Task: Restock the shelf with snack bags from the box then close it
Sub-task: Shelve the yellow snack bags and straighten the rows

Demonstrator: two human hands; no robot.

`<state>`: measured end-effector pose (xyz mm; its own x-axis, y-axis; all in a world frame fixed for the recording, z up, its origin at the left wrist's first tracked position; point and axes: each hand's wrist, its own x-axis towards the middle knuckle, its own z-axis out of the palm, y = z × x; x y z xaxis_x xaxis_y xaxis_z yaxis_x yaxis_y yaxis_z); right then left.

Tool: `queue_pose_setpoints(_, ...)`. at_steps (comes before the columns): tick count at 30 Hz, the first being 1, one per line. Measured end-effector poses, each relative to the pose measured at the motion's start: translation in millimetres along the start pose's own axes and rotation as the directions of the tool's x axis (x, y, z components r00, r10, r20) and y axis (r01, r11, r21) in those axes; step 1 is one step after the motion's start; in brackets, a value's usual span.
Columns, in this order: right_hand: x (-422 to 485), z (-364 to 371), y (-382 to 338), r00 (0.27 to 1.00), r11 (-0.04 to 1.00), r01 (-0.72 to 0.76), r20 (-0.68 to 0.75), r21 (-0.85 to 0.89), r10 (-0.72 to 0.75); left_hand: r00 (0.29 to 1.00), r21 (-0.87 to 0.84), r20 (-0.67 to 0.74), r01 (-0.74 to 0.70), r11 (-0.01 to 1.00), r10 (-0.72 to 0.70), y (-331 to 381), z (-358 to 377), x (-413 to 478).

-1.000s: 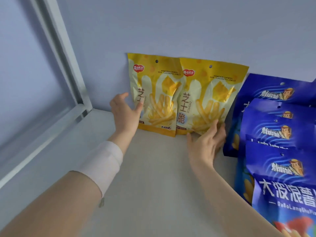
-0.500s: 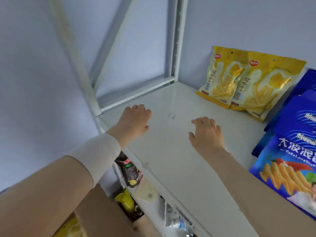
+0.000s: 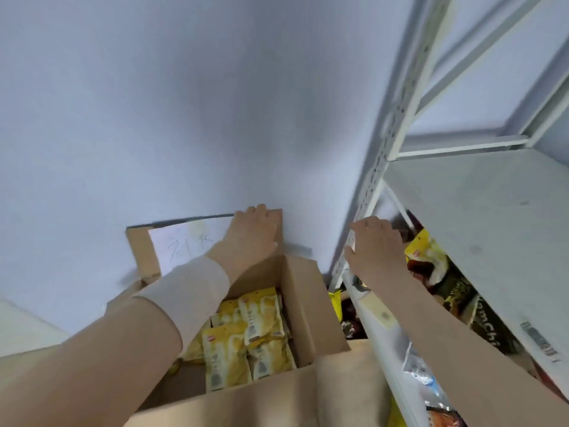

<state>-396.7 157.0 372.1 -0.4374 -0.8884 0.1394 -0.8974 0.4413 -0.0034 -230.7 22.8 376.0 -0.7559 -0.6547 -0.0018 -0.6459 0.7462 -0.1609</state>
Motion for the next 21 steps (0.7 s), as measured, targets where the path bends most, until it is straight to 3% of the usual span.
queue_pose_setpoints(8, -45.8, 113.6, -127.3, 0.960, 0.994, 0.090, 0.262, 0.056, -0.102, 0.946, -0.175, 0.275, 0.227, 0.958, -0.174, -91.3, 126.6, -106.3)
queue_pose_setpoints(14, -49.1, 192.2, -154.7, 0.888, 0.994, 0.088, 0.446, 0.071, -0.111, 0.858, -0.271, 0.435, 0.413, 0.869, -0.272, -108.1, 214.0, -125.5)
queue_pose_setpoints(21, -33.9, 296.4, -155.6, 0.749, 0.996, 0.079, 0.658, 0.035, -0.082, 0.696, -0.296, 0.649, 0.603, 0.741, -0.307, -106.2, 328.1, -130.6)
